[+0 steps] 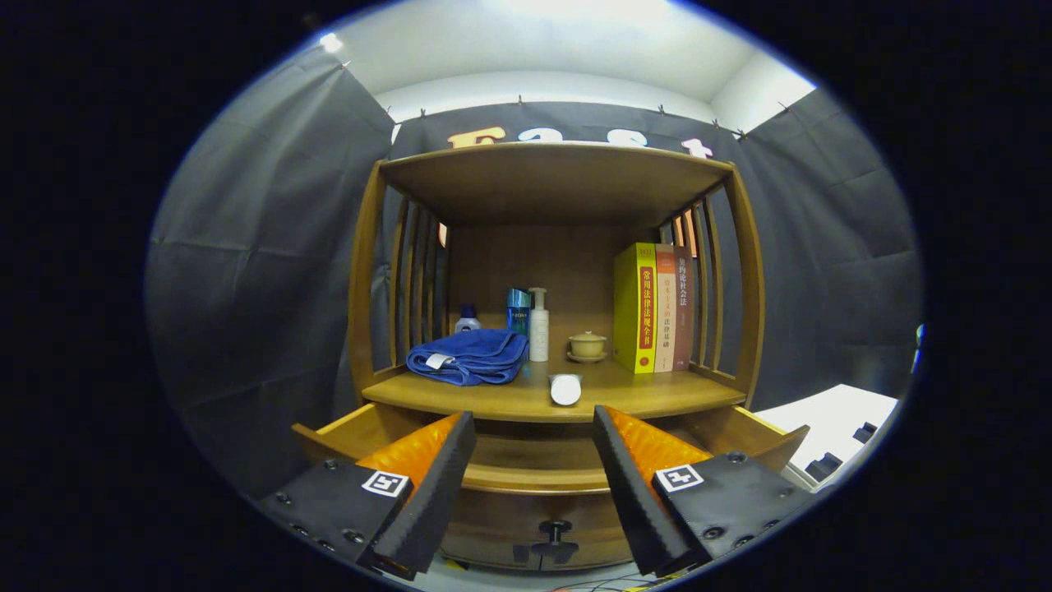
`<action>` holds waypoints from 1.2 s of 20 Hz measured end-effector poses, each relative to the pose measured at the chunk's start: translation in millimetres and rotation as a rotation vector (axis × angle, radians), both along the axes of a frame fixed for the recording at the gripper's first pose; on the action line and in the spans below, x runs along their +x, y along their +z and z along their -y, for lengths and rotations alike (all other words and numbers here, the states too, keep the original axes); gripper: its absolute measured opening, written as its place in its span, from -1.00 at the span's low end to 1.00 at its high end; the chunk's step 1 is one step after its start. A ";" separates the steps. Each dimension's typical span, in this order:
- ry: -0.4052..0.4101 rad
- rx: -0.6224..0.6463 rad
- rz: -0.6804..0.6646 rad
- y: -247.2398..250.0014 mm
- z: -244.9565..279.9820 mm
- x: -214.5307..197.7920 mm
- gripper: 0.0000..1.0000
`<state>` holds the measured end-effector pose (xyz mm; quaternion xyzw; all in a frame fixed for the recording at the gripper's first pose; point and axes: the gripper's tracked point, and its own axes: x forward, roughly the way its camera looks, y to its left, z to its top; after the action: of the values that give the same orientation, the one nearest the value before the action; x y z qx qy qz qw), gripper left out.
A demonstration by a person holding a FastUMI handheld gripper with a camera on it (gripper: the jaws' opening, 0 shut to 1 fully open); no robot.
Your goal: Pull open the drawer, take out the items inside it, and place them on the countertop above the cabinet.
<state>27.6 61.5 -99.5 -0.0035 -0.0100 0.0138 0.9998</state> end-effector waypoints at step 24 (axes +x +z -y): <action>-0.085 -0.007 -0.084 -90.5 25.2 27.6 0.90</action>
<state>55.2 36.3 -190.0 -0.0068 0.0322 -0.0283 0.9991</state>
